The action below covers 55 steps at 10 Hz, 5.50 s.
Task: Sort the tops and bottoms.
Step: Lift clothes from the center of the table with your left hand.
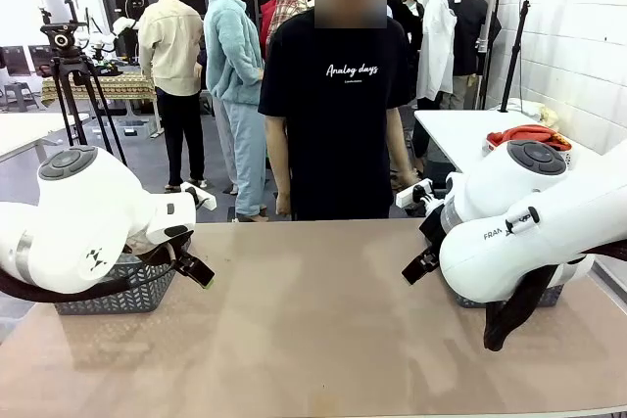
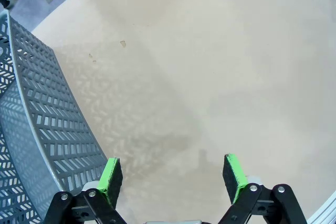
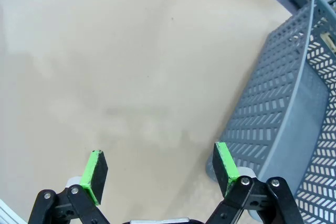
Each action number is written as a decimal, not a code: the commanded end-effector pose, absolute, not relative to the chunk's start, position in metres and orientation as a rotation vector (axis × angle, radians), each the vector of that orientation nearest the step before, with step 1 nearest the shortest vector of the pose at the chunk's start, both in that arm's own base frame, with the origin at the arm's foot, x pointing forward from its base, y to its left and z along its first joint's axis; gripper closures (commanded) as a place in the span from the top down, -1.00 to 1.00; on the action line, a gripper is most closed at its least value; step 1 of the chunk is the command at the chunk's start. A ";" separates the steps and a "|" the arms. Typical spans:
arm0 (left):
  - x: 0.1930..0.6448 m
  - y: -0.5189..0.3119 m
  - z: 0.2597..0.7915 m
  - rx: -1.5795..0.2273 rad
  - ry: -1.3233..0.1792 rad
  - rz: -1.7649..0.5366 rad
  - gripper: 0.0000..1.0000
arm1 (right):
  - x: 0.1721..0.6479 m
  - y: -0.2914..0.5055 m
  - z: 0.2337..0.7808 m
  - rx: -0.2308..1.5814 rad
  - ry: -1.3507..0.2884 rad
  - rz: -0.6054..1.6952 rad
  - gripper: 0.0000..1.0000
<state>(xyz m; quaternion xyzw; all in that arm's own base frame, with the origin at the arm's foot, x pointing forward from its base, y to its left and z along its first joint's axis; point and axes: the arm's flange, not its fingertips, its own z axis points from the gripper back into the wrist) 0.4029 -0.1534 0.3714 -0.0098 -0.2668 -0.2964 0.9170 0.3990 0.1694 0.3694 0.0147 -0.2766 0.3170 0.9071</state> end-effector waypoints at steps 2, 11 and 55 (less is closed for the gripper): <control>0.404 -0.152 0.371 -0.021 -0.549 -0.606 1.00 | 0.399 0.169 0.369 0.030 -0.571 0.656 1.00; 0.404 -0.152 0.371 -0.021 -0.549 -0.606 1.00 | 0.399 0.169 0.369 0.030 -0.571 0.656 1.00; 0.288 -0.251 0.478 0.066 -0.601 -0.476 1.00 | 0.353 0.134 0.522 0.243 -0.757 0.582 1.00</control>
